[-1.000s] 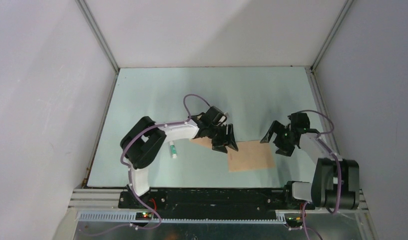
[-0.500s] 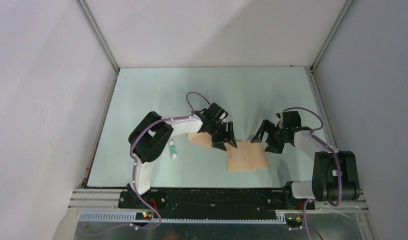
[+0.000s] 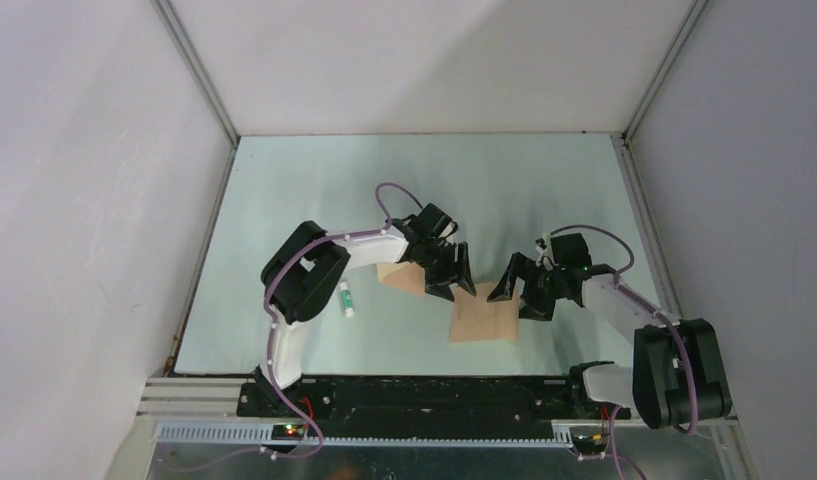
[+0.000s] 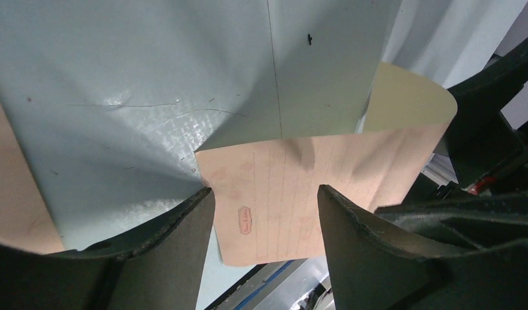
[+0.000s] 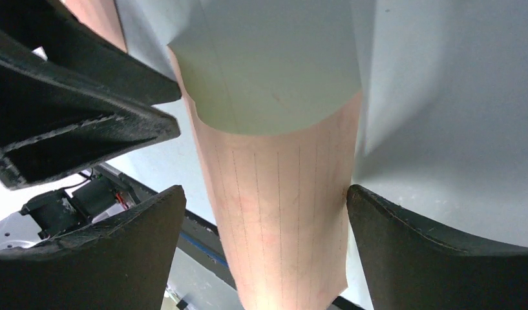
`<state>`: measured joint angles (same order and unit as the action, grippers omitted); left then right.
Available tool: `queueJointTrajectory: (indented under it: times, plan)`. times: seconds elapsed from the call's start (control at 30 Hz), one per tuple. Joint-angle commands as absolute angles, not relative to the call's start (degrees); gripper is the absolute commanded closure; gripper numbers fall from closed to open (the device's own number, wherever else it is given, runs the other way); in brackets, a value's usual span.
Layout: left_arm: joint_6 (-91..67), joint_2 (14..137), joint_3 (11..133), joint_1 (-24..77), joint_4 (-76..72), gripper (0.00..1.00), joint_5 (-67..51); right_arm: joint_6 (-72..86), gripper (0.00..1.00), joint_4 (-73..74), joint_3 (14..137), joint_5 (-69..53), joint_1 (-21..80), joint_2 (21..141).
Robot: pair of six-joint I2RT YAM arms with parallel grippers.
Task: Place the letter into the envelope and seal it
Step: Fold the letter at the center of the board.
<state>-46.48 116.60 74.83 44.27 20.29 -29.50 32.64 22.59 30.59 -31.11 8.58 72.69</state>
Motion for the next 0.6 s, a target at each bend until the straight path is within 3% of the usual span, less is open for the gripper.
queueJointTrajectory:
  times: [0.0,0.57]
  plan:
    - [-44.1,119.4,75.6,44.3,20.5,0.31,-26.2,36.0,0.02,23.6,30.7,-32.4,9.7,68.2]
    - [-43.4,120.3,75.9,44.1,23.5,0.32,-24.8,41.1,0.02,28.5,30.7,-23.0,10.6,57.2]
